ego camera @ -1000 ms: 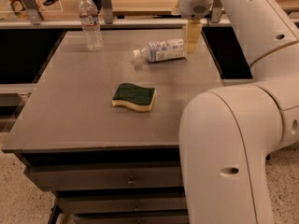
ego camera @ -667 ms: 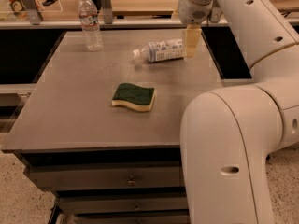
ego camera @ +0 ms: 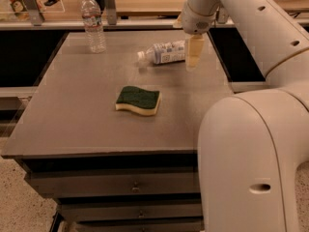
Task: Place blue plastic bottle upright
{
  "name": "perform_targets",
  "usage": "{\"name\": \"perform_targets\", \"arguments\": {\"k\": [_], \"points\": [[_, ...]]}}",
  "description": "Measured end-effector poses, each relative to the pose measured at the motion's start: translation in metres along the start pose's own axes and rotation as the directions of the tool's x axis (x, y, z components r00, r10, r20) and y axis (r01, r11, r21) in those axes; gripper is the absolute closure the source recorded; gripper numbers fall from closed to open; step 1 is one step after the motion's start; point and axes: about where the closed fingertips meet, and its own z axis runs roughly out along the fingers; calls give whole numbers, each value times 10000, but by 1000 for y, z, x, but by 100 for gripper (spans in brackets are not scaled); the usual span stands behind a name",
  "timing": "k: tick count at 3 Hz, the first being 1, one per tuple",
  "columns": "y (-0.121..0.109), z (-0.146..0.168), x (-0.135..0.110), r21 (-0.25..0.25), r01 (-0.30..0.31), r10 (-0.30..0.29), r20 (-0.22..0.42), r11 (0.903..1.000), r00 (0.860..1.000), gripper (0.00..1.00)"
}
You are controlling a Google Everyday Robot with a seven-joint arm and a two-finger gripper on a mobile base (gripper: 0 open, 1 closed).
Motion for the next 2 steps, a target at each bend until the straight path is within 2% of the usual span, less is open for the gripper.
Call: {"name": "perform_targets", "arguments": {"k": [2], "points": [[3, 24, -14, -545, 695, -720, -462, 9961, 9963, 0]]}}
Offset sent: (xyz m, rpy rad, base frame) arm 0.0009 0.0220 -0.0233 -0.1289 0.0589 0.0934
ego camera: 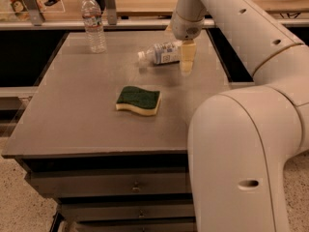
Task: Place blue plastic bottle upright
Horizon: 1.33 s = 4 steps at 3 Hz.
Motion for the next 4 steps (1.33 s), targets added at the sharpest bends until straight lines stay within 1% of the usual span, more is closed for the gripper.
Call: {"name": "perform_targets", "arguments": {"k": [1, 3, 4], "points": [[-9, 7, 0, -117, 215, -218, -202, 9997, 9996, 0], [-20, 21, 17, -311, 347, -362, -474, 9989, 9982, 0], [-25, 33, 22, -412, 559, -578, -461, 9976, 9973, 18]]}}
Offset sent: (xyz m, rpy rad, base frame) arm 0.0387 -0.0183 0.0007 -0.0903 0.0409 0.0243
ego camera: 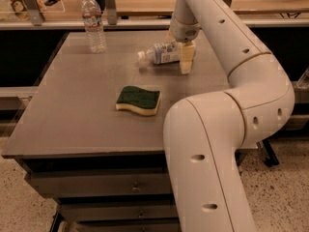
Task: Place blue plastic bottle upright
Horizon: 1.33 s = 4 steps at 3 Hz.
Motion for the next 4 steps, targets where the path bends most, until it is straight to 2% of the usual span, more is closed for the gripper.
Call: {"name": "perform_targets", "arguments": {"k": [1, 2, 3, 4], "points": [[-3, 6, 1, -58, 264, -263, 21, 9996, 9997, 42], [-4, 1, 1, -58, 263, -263, 20, 9996, 9997, 64], [-4, -2, 0, -38, 263, -263, 18, 9996, 9997, 81], [-1, -8, 7, 70, 557, -558, 80, 9984, 9984, 99]]}}
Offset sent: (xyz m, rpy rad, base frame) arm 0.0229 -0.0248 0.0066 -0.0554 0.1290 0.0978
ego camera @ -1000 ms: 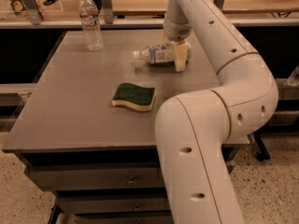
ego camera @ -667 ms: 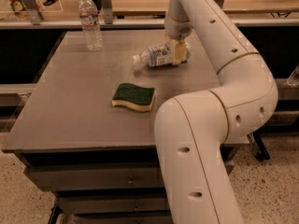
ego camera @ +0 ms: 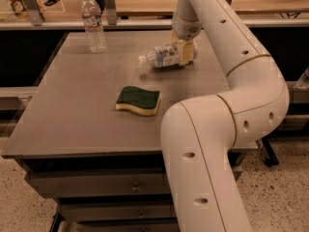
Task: Place blue plastic bottle upright
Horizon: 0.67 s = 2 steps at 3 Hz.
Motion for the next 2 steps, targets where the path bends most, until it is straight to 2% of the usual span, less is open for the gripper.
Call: {"name": "perform_targets", "arguments": {"k": [1, 2], "points": [[4, -17, 3, 266, 45, -52, 230, 9996, 9997, 100], [12, -41, 4, 591, -135, 91, 747, 9982, 9972, 100]]}}
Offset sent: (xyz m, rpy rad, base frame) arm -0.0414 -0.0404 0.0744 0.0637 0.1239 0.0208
